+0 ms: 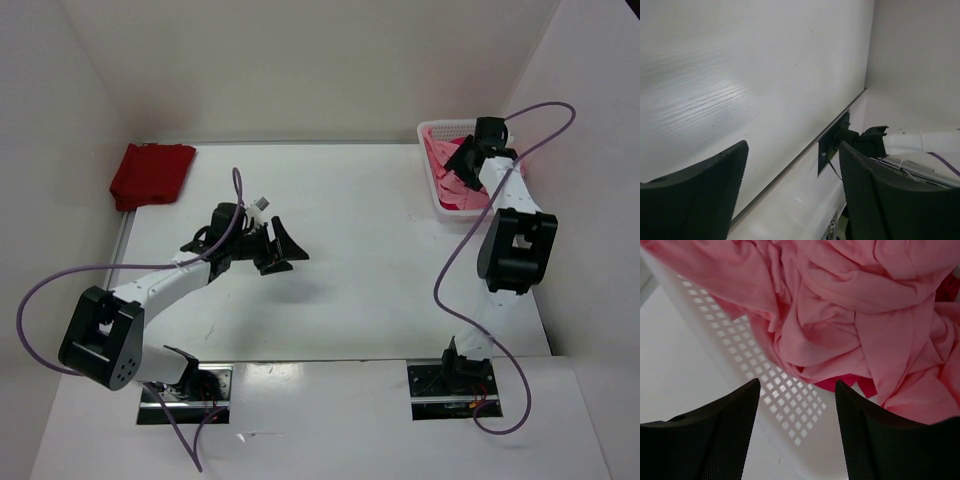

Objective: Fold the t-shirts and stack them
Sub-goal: Grab crumpled tshirt from bin with the right arm

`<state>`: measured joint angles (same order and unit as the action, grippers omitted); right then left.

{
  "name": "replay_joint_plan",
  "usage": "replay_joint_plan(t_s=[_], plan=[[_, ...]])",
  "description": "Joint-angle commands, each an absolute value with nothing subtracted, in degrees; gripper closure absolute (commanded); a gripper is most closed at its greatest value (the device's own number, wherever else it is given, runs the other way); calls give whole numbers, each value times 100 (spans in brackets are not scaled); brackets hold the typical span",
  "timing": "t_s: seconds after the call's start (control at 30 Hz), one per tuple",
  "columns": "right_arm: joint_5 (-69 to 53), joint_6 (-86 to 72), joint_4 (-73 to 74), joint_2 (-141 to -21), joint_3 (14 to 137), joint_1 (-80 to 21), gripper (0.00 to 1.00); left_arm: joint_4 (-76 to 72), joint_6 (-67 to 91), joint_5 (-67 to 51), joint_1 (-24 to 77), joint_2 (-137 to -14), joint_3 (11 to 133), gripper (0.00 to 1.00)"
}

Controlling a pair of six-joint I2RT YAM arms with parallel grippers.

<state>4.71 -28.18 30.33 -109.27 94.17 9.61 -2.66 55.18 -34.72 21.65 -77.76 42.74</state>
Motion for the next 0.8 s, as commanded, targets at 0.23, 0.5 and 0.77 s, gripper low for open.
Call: replay_joint_plan(t_s=[0.23,0.5,0.77], plan=[[870,-2408,3287,-12190,10626,923,33,835,4782,-2953,1653,-7392,4474,15],[361,-2565,3340,-12683,11091,923,95,957,4729,-2689,1538,-7207,4421,21],[18,-2847,2901,-10192,10512,809,100,1090,4588,-2347,1415,-7312,4947,44]])
